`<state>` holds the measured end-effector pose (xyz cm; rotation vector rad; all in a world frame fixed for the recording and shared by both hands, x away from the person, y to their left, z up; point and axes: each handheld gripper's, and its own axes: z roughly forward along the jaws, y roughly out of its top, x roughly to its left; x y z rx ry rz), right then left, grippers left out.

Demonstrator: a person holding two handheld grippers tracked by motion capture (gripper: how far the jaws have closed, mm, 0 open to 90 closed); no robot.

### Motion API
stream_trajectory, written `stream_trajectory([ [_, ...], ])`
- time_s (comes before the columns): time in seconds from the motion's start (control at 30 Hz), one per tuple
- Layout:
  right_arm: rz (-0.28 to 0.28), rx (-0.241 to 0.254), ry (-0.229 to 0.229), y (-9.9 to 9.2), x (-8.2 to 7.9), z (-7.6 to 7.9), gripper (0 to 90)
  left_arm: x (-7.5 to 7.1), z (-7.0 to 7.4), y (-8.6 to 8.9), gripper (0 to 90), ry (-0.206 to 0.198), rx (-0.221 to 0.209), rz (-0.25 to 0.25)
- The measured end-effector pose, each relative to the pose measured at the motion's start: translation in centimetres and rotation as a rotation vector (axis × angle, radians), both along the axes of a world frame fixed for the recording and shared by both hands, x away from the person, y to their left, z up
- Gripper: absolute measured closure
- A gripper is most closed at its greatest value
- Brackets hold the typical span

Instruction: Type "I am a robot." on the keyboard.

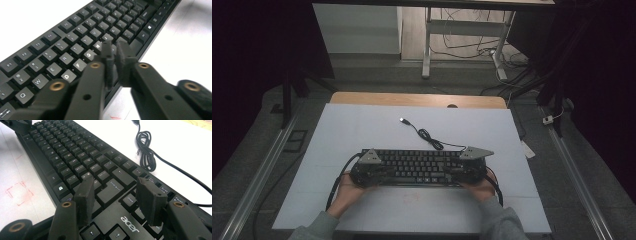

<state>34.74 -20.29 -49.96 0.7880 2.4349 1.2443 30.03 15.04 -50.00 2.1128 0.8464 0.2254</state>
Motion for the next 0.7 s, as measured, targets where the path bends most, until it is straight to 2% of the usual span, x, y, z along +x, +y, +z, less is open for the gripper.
stream_trajectory([
  [0.13, 0.001, 0.003, 0.003, 0.0, 0.0, 0.0, 49.5, 0.0, 0.1, 0.4, 62.5, -0.008, 0.007, 0.030],
  [0.23, -0.002, 0.004, 0.004, -0.1, 0.0, 0.0, 49.4, 0.1, 0.2, 0.6, 55.3, -0.004, 0.013, 0.045],
  [0.7, -0.005, 0.006, 0.002, -0.1, 0.1, -0.1, 49.1, 0.4, 0.8, 1.6, 38.0, 0.008, 0.008, 0.087],
])
